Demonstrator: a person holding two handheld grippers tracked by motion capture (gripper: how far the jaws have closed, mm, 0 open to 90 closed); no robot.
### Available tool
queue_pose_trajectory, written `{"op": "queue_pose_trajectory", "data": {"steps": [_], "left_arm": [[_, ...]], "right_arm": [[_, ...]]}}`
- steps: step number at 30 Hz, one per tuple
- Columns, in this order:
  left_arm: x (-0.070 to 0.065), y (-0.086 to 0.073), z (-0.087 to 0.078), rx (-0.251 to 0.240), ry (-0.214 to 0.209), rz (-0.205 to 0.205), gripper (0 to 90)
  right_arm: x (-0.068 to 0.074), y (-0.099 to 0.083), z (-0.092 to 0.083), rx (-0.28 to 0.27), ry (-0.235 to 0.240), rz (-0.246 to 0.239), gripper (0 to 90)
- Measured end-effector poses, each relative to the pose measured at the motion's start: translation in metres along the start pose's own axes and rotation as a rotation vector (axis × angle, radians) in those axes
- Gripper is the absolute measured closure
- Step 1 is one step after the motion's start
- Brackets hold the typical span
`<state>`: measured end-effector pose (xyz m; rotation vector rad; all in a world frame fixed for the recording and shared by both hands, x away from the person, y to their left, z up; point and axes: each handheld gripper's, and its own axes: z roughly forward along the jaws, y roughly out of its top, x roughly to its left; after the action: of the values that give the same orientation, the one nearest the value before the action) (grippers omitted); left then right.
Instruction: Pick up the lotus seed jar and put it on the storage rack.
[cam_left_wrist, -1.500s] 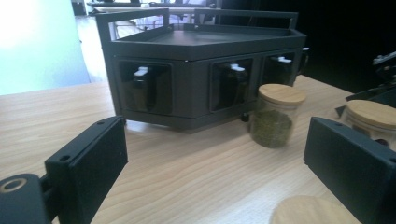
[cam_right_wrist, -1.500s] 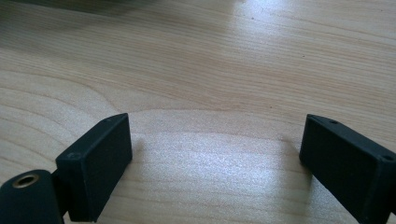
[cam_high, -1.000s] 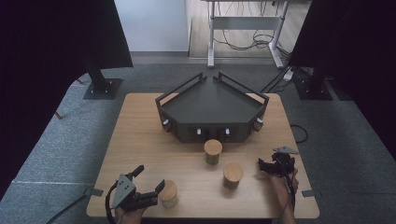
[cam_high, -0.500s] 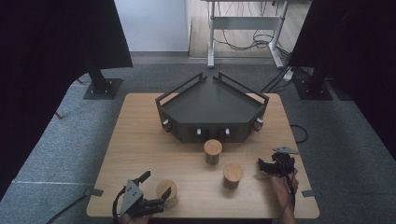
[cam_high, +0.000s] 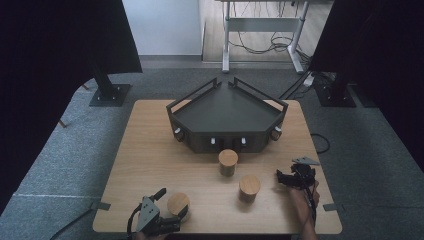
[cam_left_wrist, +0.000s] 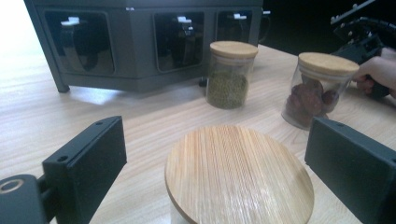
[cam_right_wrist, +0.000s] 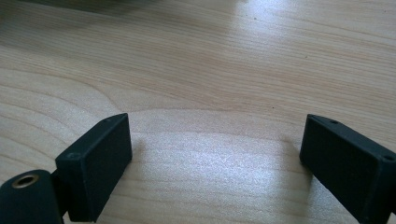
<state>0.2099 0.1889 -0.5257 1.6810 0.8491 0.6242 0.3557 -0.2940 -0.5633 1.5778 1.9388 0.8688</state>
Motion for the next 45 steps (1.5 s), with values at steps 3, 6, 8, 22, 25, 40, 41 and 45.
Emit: {"op": "queue_pose_trajectory", "data": {"steps": [3,6,8,22,25,40,41,45], "left_arm": [[-0.002,-0.003,0.001,0.013,0.004,0.006,5.3],[-0.003,-0.006,0.003,0.029,0.014,0.014,5.5],[-0.004,-0.008,0.004,0.037,0.016,0.017,5.6],[-0.004,-0.017,0.009,0.069,0.011,-0.001,10.6],[-0.006,-0.019,0.010,0.084,0.012,0.008,14.2],[-0.010,-0.019,0.009,0.086,0.004,0.024,25.7],[-0.010,-0.019,0.009,0.086,0.004,0.025,25.8],[-0.011,-0.019,0.009,0.083,0.004,0.025,25.8]], "right_arm": [[0.000,0.000,0.000,0.000,0.000,0.000,8.5],[0.000,0.000,0.000,0.000,0.001,-0.001,8.5],[0.000,0.000,0.000,0.000,0.001,-0.001,8.5],[0.000,0.000,0.000,0.001,0.003,-0.002,8.4],[0.000,0.000,0.000,0.001,0.003,-0.003,8.3],[0.000,0.000,0.000,0.002,0.006,-0.004,8.3],[0.000,0.000,0.000,0.002,0.007,-0.004,8.3],[0.000,0.000,0.000,0.002,0.007,-0.005,8.3]]}}
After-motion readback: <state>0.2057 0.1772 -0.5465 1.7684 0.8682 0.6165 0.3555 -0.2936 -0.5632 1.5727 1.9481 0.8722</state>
